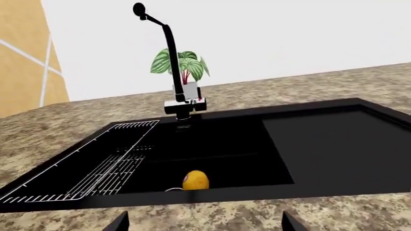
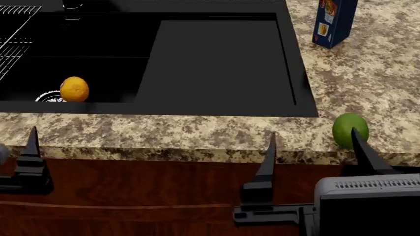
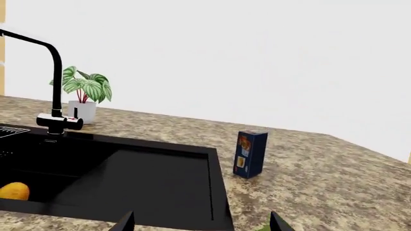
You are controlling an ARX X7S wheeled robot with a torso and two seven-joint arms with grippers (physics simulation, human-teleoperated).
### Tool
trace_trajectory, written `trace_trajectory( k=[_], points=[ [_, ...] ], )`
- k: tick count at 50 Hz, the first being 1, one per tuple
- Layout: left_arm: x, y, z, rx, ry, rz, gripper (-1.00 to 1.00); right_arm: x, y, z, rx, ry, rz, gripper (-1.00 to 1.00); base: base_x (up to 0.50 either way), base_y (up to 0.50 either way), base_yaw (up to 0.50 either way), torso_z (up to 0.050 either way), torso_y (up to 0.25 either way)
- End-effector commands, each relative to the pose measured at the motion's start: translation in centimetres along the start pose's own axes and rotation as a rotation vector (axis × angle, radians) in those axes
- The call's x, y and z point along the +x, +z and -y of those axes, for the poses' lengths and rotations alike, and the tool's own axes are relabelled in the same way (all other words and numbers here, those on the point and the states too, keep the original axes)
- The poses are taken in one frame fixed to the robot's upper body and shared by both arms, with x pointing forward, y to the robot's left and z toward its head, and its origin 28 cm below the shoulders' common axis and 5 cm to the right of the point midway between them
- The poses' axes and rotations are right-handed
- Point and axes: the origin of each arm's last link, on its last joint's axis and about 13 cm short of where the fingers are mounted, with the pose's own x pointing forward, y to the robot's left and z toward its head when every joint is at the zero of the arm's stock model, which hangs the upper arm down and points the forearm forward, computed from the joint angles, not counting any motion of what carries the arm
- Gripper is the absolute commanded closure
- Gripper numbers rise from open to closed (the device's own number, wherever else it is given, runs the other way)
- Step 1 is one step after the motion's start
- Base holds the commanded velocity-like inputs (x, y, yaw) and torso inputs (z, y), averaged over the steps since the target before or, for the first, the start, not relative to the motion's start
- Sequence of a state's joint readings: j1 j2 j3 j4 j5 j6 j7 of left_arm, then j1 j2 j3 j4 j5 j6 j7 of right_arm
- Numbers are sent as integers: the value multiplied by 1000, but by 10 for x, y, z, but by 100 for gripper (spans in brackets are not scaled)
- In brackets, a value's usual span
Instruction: Pick the lime from the counter and place it in the sink
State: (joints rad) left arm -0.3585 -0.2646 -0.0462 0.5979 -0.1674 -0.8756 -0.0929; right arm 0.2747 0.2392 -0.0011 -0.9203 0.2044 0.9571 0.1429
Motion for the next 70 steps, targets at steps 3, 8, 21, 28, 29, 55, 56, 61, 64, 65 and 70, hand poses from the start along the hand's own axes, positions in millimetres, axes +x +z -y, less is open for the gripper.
trace_trajectory(
  k=[3,8,21,28,29,55,56,61,64,65,70],
  points=[
    [2,21,-14,18,38,14,-100,1,25,11,17,-3,5,-100,0,0,0,0,0],
    [1,32,-22,39,50,15,-100,6,39,21,0,-27,9,-100,0,0,0,0,0],
    [3,53,-34,35,73,34,-100,0,72,36,37,-55,51,-100,0,0,0,0,0],
    [4,56,-40,43,82,29,-100,3,86,43,19,-46,27,-100,0,0,0,0,0],
    [4,56,-40,44,78,28,-100,3,88,43,16,-39,21,-100,0,0,0,0,0],
    [1,56,-33,29,41,35,-100,-3,98,44,111,33,74,-100,139,257,0,0,0],
    [1,56,-33,29,42,35,-100,-3,98,44,110,33,76,-100,363,184,0,0,0],
    [0,58,-33,29,42,38,-100,-5,98,45,126,40,83,-100,404,110,0,0,0],
    [-1,58,-32,31,41,41,-100,-6,98,45,135,42,88,-100,421,68,0,0,0],
    [-1,58,-32,31,41,40,-100,-6,98,46,134,39,88,-100,422,55,0,0,0],
    [-1,58,-31,33,37,38,-100,-9,97,47,140,33,87,-100,425,8,0,0,0]
  ],
)
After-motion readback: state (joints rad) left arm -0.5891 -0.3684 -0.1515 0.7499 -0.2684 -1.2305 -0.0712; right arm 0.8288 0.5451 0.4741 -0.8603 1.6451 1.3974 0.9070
